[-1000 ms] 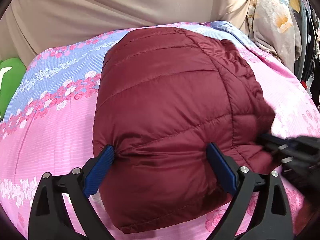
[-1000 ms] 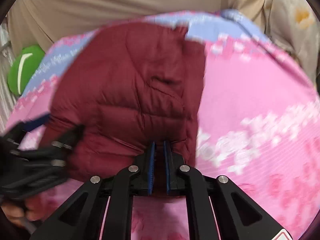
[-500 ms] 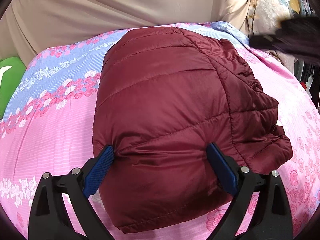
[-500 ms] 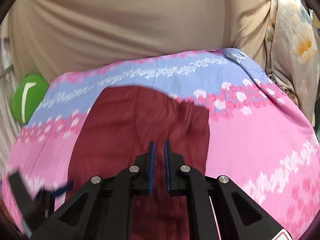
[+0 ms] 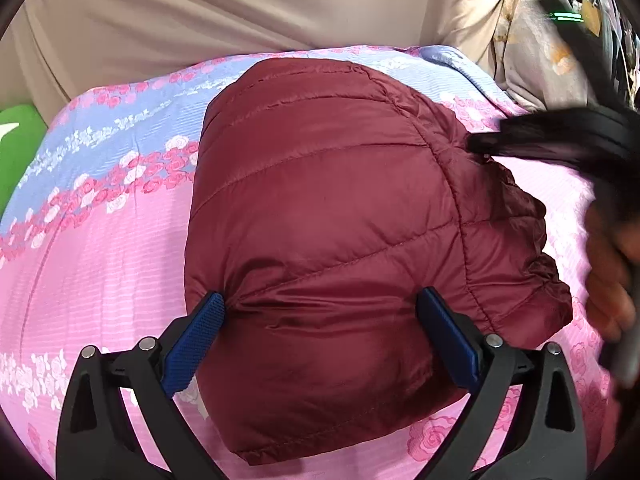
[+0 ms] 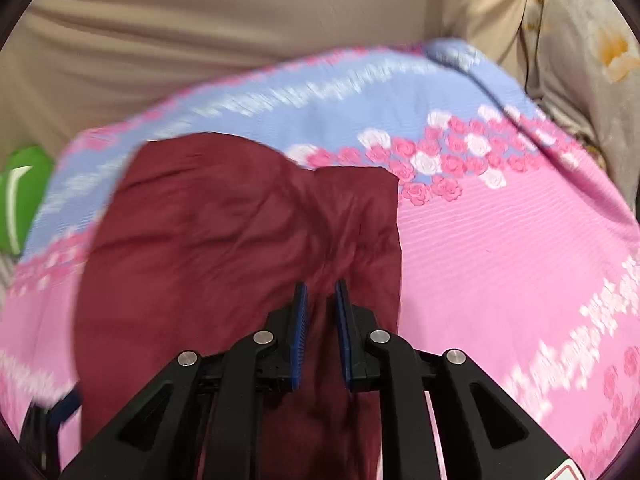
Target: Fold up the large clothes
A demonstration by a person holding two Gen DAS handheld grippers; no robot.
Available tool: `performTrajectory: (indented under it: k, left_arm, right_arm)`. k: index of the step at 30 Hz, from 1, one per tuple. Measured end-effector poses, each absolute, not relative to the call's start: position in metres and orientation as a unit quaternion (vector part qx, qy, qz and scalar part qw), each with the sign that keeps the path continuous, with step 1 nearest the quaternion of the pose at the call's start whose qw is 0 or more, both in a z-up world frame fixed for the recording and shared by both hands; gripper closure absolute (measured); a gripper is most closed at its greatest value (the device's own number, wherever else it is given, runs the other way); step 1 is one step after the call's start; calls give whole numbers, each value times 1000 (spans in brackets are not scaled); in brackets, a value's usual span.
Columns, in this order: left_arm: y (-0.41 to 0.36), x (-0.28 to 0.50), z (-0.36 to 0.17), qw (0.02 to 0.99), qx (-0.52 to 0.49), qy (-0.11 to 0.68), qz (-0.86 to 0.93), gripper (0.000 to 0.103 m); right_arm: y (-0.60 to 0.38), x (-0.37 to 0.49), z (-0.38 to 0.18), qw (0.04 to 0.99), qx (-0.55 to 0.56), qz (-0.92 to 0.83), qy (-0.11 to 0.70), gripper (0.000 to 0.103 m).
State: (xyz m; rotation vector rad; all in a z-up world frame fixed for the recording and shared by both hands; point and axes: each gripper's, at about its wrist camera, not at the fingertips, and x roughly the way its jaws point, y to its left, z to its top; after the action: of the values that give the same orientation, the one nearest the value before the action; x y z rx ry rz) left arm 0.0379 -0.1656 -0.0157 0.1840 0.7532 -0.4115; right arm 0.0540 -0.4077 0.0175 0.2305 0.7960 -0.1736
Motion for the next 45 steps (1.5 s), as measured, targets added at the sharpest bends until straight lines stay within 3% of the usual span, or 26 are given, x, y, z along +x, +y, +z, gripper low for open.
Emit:
performTrajectory:
  k: [6,14,21,27,35,45]
  left_arm:
    - [-167,38,-18,906,94,362,-196,8]
    - [-168,32,-18,906,103,363,-192,8]
    - [-117,42,14,901,13,379,-212,8]
    - [-110,53,33,917,25,356,-180,8]
    - [-149,67,14,902,77,380,-190,7]
    - [-157,71,-3,899,86,386,-189,5]
  right_arm:
    - [-396,-25,13,916,110,-64,380,90]
    - [-399,-23,-41,897,106,-82,422,84]
    - [-399,-35,-22,903,112,-85,405,79]
    - [-407,-16,31,929,114,-65,347,79]
    - [-410,35,-26,897,117,-63,421,83]
    - [-415,13,-6,903,154,-52,397,74]
